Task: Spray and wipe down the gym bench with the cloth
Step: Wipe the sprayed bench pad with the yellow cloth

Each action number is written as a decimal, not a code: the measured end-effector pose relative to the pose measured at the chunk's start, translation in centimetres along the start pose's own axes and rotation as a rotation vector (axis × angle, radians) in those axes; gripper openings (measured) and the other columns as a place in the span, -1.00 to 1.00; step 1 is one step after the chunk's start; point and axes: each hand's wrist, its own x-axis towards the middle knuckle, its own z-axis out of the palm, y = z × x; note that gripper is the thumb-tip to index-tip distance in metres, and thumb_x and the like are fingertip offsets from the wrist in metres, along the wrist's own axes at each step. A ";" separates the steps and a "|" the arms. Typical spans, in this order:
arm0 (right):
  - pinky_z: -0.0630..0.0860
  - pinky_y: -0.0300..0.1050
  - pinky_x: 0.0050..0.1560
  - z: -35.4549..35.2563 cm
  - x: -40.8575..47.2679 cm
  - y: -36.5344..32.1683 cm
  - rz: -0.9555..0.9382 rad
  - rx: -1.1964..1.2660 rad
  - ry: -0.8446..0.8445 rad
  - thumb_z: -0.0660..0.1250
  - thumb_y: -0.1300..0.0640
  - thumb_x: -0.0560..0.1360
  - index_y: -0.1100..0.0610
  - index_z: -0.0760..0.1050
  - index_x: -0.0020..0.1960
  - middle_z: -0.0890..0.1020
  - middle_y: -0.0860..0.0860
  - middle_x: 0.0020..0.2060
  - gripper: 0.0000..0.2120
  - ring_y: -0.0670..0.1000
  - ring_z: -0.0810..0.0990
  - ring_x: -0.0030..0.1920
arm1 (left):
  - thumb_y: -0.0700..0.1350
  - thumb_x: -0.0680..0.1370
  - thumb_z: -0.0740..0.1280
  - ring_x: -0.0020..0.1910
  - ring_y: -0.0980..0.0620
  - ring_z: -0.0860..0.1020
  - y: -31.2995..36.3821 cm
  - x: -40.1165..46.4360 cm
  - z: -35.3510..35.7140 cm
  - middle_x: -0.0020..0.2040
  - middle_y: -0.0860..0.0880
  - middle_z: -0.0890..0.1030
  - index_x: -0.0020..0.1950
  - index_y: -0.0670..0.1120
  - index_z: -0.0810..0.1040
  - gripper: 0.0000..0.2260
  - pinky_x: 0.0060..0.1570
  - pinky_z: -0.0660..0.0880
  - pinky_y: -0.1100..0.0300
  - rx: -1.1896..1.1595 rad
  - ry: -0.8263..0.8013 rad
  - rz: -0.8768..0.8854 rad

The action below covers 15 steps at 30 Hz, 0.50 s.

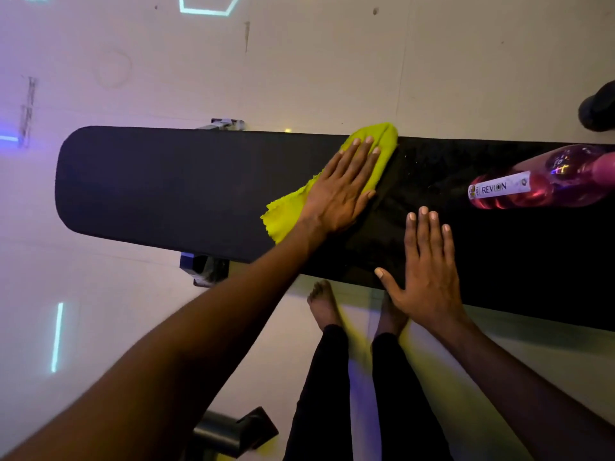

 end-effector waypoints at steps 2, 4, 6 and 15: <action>0.05 0.29 0.65 -0.1 -0.1 0.5 -0.014 0.015 0.004 0.07 -0.38 0.57 0.25 -0.18 0.68 -0.12 0.22 0.69 -0.02 0.22 -0.12 0.70 | 0.09 0.71 -0.03 0.67 -0.14 -0.02 0.8 -3.3 0.6 0.68 -0.17 0.03 0.67 -0.15 0.02 -0.43 0.62 0.06 -0.07 -0.019 0.015 -0.087; 0.05 0.29 0.65 -0.2 -0.2 1.0 -0.027 0.027 0.007 0.09 -0.37 0.56 0.25 -0.16 0.68 -0.10 0.22 0.69 -0.02 0.21 -0.11 0.70 | 0.09 0.71 0.00 0.67 -0.15 -0.07 2.9 -7.1 1.5 0.68 -0.17 -0.02 0.67 -0.16 -0.01 -0.41 0.61 0.06 -0.08 -0.053 0.000 -0.167; 0.04 0.29 0.65 -0.2 -0.5 1.6 -0.023 0.050 0.005 0.12 -0.36 0.55 0.27 -0.14 0.68 -0.08 0.23 0.68 -0.01 0.22 -0.10 0.70 | 0.10 0.70 0.04 0.67 -0.15 -0.10 6.0 -9.0 2.0 0.69 -0.16 -0.04 0.67 -0.16 -0.02 -0.39 0.61 0.05 -0.09 -0.083 -0.025 -0.183; -0.01 0.27 0.67 -0.4 -1.4 3.4 -0.052 0.028 -0.010 0.07 -0.39 0.55 0.28 -0.17 0.68 -0.09 0.23 0.68 0.00 0.21 -0.11 0.70 | 0.10 0.71 -0.04 0.67 -0.11 0.02 3.1 -1.2 0.4 0.68 -0.16 0.06 0.67 -0.12 0.04 -0.43 0.62 0.05 -0.02 -0.003 -0.022 -0.103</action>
